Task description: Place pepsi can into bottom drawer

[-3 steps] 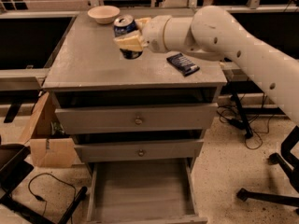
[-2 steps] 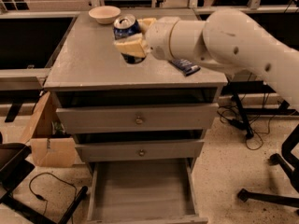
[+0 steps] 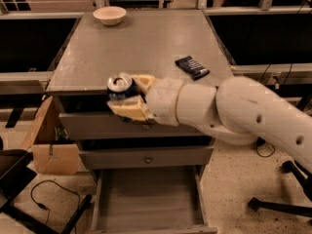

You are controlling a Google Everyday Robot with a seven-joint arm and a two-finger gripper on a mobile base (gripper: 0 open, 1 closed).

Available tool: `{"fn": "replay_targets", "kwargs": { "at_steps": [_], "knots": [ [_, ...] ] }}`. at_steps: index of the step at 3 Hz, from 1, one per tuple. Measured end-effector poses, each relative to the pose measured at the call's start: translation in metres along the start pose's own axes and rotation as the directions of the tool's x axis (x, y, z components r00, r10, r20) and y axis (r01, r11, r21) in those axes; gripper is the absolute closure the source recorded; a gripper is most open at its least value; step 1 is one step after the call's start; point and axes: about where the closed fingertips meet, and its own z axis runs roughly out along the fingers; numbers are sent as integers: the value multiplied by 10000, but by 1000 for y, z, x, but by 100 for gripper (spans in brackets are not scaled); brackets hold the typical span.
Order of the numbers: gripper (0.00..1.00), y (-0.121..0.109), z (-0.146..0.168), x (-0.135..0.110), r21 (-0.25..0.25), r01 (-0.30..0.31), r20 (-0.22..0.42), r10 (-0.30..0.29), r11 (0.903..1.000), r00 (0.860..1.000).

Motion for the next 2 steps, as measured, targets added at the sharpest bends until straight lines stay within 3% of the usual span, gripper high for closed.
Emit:
{"fn": "replay_targets", "kwargs": {
  "at_steps": [1, 2],
  "knots": [
    [100, -10, -65, 54, 782, -353, 188, 339, 9963, 9992],
    [100, -9, -62, 50, 760, -331, 158, 320, 9966, 9994]
  ]
}}
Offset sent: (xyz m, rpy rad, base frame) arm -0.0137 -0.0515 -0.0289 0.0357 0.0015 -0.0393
